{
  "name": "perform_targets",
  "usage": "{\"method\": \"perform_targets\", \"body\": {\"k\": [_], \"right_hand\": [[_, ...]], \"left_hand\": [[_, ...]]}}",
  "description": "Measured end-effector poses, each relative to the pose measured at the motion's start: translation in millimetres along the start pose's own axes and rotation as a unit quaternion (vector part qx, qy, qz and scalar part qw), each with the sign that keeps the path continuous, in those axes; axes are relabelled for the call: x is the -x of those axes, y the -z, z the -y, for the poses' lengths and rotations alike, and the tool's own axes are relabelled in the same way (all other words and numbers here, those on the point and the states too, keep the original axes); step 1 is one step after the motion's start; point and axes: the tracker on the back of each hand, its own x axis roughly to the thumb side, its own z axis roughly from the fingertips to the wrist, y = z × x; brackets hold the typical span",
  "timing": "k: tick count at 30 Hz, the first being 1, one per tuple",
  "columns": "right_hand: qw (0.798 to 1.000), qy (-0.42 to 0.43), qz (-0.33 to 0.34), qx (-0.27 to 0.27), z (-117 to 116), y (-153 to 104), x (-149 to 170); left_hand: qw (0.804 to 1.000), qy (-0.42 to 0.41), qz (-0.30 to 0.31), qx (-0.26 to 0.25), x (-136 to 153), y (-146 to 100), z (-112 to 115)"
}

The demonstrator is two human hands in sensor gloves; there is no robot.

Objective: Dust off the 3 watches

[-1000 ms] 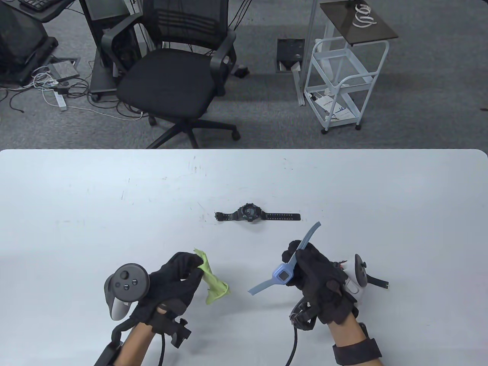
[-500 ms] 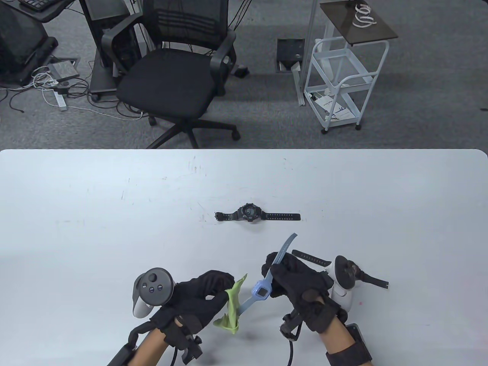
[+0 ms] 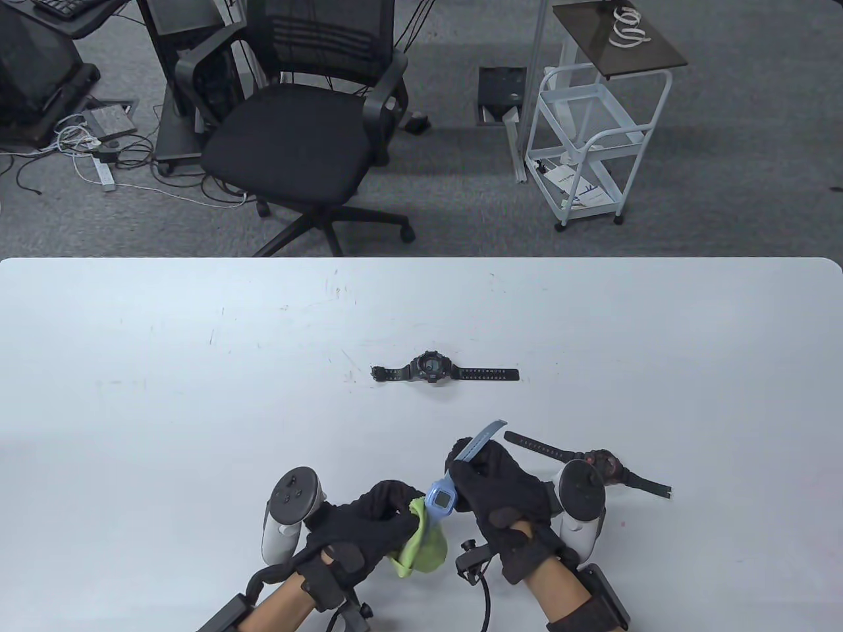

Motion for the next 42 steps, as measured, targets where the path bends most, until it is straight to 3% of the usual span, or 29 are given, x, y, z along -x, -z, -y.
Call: {"method": "perform_targets", "body": {"k": [4,11,25,29,35,42], "right_hand": [[1.0,0.004,-0.011,0.002,-3,-1,5],[0.999,0.031,-0.021,-0.01,-7,0,8],[0.999,0.035,0.004,-0.023,-1,4,4],[0.999,0.039,0.002,-0.021,0,4,4],[0.999,0.033,0.005,-0.023,0,4,4],[0.999,0.032,0.012,-0.03,2,5,3]], "left_hand": [[0.999,0.01,-0.023,-0.032,5,1,6],[0.997,0.037,-0.056,-0.028,9,0,11],[0.977,0.202,-0.011,-0.066,-10,-3,-6],[0.976,0.201,0.001,-0.078,-12,-5,-7],[0.982,0.185,-0.019,-0.039,-8,-2,-7],[0.972,0.223,0.0,-0.078,-13,-6,-13]]}}
